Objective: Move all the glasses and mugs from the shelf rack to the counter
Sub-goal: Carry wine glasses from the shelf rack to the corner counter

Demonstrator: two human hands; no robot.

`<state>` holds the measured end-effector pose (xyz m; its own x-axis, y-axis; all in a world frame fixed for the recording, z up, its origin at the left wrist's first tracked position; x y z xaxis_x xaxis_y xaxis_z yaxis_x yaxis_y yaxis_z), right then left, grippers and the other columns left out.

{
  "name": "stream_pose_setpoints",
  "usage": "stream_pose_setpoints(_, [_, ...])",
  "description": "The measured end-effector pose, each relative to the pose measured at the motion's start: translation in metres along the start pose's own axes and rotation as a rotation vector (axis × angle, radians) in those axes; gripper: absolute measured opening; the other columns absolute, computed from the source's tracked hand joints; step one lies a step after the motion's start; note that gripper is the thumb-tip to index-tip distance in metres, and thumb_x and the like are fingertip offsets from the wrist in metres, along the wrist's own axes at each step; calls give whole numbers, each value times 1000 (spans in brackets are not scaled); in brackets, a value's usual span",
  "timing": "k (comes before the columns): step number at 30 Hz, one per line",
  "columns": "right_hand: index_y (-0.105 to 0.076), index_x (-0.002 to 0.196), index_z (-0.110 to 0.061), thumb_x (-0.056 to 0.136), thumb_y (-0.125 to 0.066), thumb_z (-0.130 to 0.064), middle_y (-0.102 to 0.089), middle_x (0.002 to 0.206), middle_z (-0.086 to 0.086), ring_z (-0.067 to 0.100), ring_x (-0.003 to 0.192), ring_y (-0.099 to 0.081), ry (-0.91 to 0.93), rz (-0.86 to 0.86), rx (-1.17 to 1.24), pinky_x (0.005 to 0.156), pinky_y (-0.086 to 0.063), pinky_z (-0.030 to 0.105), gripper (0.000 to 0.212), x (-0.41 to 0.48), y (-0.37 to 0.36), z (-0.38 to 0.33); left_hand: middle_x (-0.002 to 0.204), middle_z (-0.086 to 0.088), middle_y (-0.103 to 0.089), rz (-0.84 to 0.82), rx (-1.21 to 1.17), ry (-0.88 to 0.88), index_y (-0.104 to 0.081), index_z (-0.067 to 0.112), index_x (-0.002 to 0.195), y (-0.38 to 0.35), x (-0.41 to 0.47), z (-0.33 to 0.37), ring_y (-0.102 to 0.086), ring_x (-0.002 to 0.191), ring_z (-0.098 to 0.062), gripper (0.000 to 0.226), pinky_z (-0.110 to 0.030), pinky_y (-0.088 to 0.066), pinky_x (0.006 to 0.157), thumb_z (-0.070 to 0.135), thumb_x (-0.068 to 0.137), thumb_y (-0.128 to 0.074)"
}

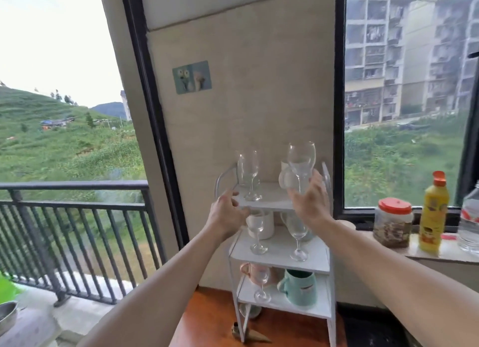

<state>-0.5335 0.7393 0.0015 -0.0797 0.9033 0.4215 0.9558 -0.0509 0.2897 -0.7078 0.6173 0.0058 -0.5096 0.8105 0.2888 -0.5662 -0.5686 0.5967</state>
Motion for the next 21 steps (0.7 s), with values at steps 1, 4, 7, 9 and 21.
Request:
stream_pose_setpoints(1, [-31, 146, -10, 89, -63, -34, -46, 142, 10, 26, 127, -47, -21, 17, 66, 98, -38, 31, 69, 7, -7, 1, 110, -3, -59, 16, -23, 1, -48, 16, 133, -3, 15, 1, -57, 101, -21, 57, -30, -46, 82, 33, 82, -70])
stream_pose_setpoints(4, [-34, 143, -13, 87, -64, -32, -56, 131, 7, 27, 114, -57, -66, 61, 200, 87, -47, 34, 66, 26, -19, 7, 105, -2, -59, 60, -95, 15, -47, 14, 132, -14, 56, 2, -58, 102, -22, 58, -34, -47, 90, 30, 81, -71])
stream_pose_setpoints(7, [-45, 125, -20, 82, -69, -30, -64, 97, -6, 17, 87, -63, -92, 109, 255, 68, -48, 30, 50, 41, -21, 12, 98, 0, -62, 54, -169, 57, -48, 14, 128, -31, 86, -2, -60, 98, -23, 57, -40, -49, 91, 30, 79, -71])
stream_pose_setpoints(9, [-49, 114, -20, 79, -72, -29, -60, 87, -13, 10, 78, -61, -91, 132, 237, 62, -43, 26, 42, 48, -20, 15, 92, 2, -63, 51, -218, 69, -49, 14, 123, -42, 98, -3, -62, 94, -23, 53, -40, -51, 87, 31, 77, -71])
stream_pose_setpoints(21, [-55, 115, -12, 78, -70, -10, -67, 92, 6, 19, 73, -64, -144, 110, 268, 63, -53, 33, 40, 11, -5, -6, 89, -11, -65, -101, -527, -1, -48, 19, 114, -38, 94, 5, -64, 64, -20, 47, -31, -50, 56, -3, 75, -63])
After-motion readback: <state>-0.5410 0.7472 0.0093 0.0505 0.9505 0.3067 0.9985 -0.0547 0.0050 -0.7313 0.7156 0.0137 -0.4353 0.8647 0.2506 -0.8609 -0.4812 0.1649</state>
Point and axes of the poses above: each hand's wrist, its own x-axis towards the middle knuckle, its own y-axis out of the back of the hand, z = x × y, the point moved 4 cm from there along x, towards the middle knuckle
